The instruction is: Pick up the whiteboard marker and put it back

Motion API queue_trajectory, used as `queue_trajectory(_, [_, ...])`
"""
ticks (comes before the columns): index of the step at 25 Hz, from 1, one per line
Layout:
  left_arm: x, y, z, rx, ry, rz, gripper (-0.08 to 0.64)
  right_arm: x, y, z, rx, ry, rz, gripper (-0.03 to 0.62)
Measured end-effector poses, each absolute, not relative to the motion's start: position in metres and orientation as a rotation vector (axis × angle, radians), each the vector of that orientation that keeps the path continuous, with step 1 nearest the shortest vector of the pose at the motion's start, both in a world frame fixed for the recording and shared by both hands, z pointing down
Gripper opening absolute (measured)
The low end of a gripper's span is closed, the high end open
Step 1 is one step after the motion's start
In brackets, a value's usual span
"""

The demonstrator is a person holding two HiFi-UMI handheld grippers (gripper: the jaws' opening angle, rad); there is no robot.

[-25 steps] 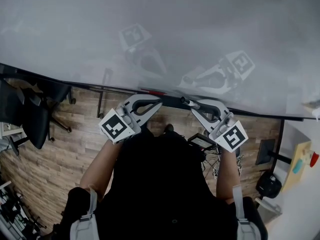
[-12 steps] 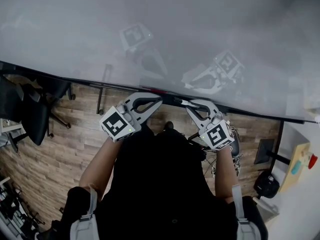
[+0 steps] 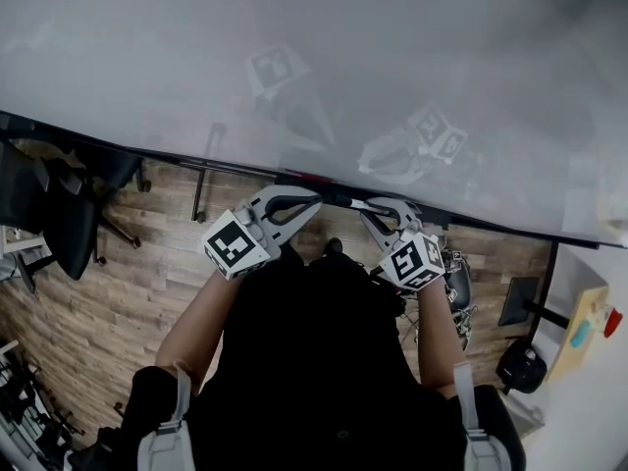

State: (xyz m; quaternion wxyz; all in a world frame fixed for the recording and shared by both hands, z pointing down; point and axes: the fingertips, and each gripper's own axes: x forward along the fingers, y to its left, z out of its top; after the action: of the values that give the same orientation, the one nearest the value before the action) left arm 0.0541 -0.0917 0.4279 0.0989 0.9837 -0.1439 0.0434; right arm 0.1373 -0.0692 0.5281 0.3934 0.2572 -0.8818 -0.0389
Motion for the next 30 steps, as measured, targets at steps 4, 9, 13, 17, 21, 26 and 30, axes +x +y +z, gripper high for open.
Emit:
queue_trajectory(4, [0.05,-0.091,0.431,2.92,-0.419,0.112,0.012,0.13,-0.071,0.544,0.629,-2.218,-0.092,0.071])
queue_trajectory(9, [0.047,-0.087,0.434,2.922,-0.409,0.109,0.012,0.131,-0.073,0.561,0.611,-2.16,-0.104,0.071])
queue_trajectory(13, [0.047,-0.084,0.437,2.913,-0.412,0.121,0.012,0.134,-0.074,0.57,0.604,-2.139,-0.085,0.071])
queue_trajectory(17, [0.046,-0.081,0.441,2.909,-0.415,0.13,0.012,0.134,-0.073,0.578,0.595,-2.132,-0.063,0.071])
queue_trajectory(21, [0.047,-0.078,0.441,2.903,-0.421,0.128,0.012,0.135,-0.073,0.582,0.592,-2.125,-0.055,0.071])
queue_trajectory(26, [0.047,-0.075,0.441,2.899,-0.423,0.132,0.012,0.135,-0.073,0.586,0.58,-2.111,-0.058,0.071])
queue_trajectory(30, [0.046,-0.074,0.442,2.9,-0.424,0.14,0.012,0.135,-0.073,0.589,0.572,-2.102,-0.052,0.071])
